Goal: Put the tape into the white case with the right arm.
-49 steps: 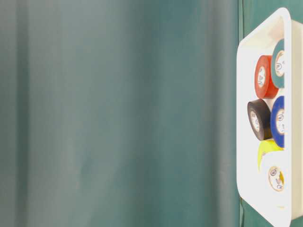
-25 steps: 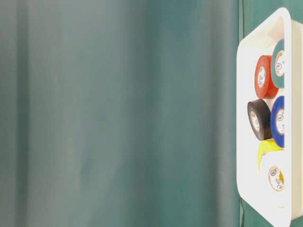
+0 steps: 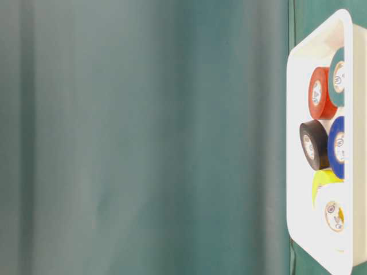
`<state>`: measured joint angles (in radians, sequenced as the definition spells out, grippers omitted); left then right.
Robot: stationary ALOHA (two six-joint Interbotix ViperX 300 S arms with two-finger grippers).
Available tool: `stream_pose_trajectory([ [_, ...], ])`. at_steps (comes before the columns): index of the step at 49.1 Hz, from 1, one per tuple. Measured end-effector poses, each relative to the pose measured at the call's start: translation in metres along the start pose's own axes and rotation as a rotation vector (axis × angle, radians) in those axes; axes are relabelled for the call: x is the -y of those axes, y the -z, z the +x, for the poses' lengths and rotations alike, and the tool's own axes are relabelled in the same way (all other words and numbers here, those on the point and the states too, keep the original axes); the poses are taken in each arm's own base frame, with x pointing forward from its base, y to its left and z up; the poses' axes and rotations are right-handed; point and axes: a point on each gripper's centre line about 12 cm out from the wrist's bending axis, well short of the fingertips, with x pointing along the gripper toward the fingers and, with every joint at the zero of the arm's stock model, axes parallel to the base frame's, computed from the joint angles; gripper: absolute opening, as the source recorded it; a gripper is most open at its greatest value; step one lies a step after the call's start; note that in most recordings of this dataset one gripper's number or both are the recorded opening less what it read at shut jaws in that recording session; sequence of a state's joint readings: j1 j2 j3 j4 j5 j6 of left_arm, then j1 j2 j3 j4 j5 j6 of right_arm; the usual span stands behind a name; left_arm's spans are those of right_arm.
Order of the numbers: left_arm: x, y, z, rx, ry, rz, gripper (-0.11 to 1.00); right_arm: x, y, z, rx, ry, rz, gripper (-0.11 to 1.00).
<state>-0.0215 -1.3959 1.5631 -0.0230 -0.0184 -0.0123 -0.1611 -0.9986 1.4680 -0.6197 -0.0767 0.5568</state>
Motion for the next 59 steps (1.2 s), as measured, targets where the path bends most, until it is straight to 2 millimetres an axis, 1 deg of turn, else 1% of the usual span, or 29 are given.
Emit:
stream_pose_trajectory([
  [28,0.0,0.0,0.0,0.0,0.0,0.0,0.0,-0.006,0.011,-0.014,0.127,-0.034,-0.014,0.7],
  [37,0.0,0.001,0.0,-0.003,0.0,0.0,0.0,-0.006,0.007,-0.017,0.171,-0.033,-0.012,0.7],
  [59,-0.003,0.005,0.0,-0.012,-0.022,0.006,0.0,-0.006,0.007,-0.018,0.174,-0.033,-0.011,0.69],
])
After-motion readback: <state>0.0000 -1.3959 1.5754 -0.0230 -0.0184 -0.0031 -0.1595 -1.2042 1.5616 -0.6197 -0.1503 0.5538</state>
